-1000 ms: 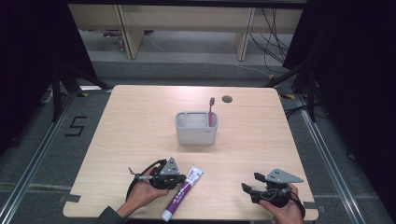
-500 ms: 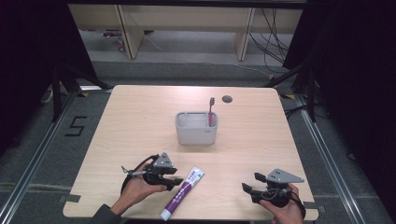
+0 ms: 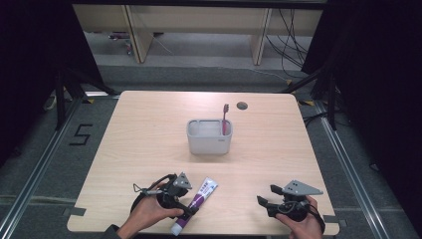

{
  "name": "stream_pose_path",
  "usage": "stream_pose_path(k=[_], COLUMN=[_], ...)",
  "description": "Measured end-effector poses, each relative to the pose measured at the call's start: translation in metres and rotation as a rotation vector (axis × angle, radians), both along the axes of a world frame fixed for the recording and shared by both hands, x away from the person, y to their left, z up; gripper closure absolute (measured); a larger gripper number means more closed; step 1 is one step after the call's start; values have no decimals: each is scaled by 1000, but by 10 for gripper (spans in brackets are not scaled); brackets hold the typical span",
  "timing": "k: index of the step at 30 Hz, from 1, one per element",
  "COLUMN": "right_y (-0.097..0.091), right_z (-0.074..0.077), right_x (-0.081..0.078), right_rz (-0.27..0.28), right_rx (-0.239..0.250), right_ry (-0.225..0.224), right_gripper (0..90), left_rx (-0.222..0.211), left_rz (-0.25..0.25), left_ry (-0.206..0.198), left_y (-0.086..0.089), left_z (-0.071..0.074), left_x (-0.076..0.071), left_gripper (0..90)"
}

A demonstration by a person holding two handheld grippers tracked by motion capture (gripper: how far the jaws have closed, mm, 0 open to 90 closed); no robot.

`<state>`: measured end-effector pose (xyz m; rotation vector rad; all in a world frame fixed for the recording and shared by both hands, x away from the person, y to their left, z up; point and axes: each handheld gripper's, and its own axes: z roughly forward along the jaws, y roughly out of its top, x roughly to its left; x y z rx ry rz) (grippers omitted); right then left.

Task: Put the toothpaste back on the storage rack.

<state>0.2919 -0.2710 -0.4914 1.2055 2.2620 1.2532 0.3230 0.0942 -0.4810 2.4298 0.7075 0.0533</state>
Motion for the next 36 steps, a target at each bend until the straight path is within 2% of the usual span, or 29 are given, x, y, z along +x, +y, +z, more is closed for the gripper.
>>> stream_pose_path(k=[2, 4, 5, 6, 9, 10, 20, 26, 27, 29, 32, 34, 35, 36], right_y=[0, 0, 0, -1, 0, 0, 1, 0, 0, 0, -1, -1, -1, -1], right_z=[0, 0, 0, -1, 0, 0, -1, 0, 0, 0, 1, 1, 1, 1], right_x=[0, 0, 0, 1, -1, 0, 0, 0, 0, 0, 0, 0, 0, 0], right_rz=[-3, -2, -3, -1, -3, 3, 2, 3, 3, 3, -3, -4, -3, -2], right_rx=[4, 2, -5, -17, 3, -7, -2, -6, -6, -3, -2, 1, -1, -3], right_ry=[8, -3, 0, -16, 11, 7, 5, 10, 10, 2, 0, 0, 0, -1], right_gripper=[335, 336, 336, 336, 336, 336, 337, 338, 338, 338, 338, 338, 338, 338], left_rx=[0, 31, 18, 35, 49, 49, 78, 122, 139, 143, 155, 172, 167, 173], left_rz=[2, -30, -16, -29, -39, -40, -54, -92, -109, -113, -121, -136, -121, -128], left_ry=[-1, -7, -4, -9, -13, -13, -22, -23, -27, -24, -31, -24, -13, -15], left_y=[-3, -5, -7, -7, -10, -11, -19, -23, -23, -24, -26, -27, -28, -28], left_z=[-1, 0, -2, -2, -3, -4, -7, -9, -8, -9, -8, -7, -7, -7], left_x=[-4, -4, -5, -4, -4, -3, -3, -2, -1, -1, -1, 1, 0, 1], left_gripper=[318, 349, 361, 381, 412, 424, 506, 570, 581, 604, 614, 616, 616, 618])
